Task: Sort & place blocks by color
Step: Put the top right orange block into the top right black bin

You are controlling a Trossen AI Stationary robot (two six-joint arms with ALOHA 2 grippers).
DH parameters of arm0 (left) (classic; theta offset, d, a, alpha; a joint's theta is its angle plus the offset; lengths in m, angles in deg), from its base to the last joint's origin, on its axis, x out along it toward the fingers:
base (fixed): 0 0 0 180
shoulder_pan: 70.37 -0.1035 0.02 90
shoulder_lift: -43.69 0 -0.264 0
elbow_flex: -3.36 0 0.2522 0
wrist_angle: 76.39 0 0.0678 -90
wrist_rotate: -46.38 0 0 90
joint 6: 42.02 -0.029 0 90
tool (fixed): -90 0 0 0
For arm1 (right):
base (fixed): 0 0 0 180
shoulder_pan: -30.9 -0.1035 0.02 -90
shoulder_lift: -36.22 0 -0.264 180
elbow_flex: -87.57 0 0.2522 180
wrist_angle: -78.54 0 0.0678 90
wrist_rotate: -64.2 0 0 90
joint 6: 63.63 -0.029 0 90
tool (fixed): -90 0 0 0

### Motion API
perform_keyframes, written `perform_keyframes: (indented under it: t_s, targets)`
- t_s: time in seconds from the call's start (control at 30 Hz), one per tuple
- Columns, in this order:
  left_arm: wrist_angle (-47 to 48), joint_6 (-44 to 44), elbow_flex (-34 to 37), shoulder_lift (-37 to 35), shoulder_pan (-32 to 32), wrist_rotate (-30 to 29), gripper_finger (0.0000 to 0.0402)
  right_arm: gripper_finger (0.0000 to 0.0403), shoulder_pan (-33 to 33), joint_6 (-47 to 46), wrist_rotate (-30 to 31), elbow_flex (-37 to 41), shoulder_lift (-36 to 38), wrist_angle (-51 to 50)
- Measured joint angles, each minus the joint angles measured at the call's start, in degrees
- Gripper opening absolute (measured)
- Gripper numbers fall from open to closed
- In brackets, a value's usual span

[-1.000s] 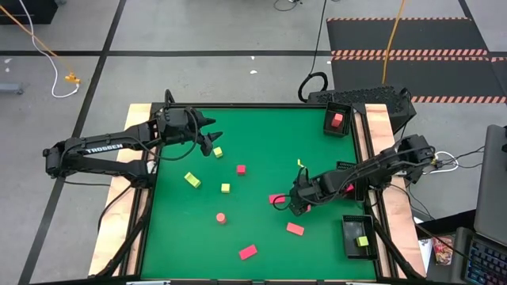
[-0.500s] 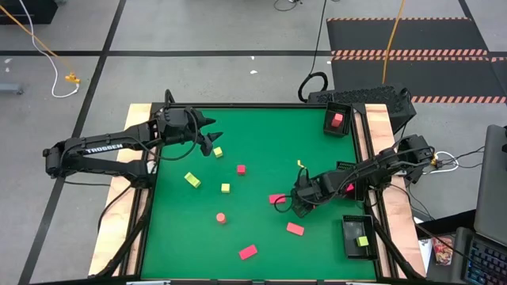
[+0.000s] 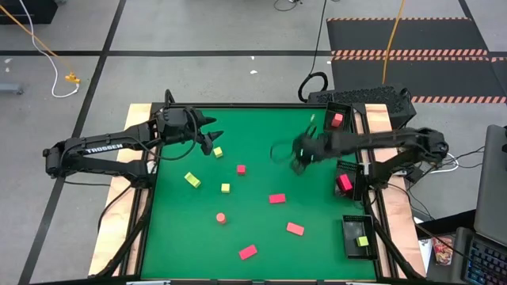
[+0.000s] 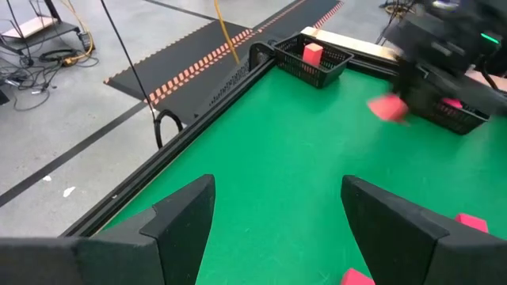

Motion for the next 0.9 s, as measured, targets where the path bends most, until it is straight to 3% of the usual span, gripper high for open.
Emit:
perform_keyframes:
  t_s: [0.37, 0.67, 0.73, 0.9]
  targets:
    - [1.34, -0.31, 0.00, 0.00, 0.04, 0.02, 0.0273, 0.0120, 25.69, 13.31, 7.64, 0.06, 4.23, -7.34]
    - [1.54, -0.48, 0.00, 0.00, 0.04, 0.02, 0.0273, 0.0120, 32.64, 17.92, 7.37, 2.29, 4.18, -5.59]
    - [1.51, -0.48, 0.00, 0.00, 0.04, 0.02, 0.0273, 0.0144, 32.92, 19.44, 7.56, 3.06, 4.18, -2.96]
    - [1.51, -0.46, 0.00, 0.00, 0.04, 0.02, 0.0273, 0.0265, 33.31, 20.68, 10.47, 4.65, 4.20, 2.97]
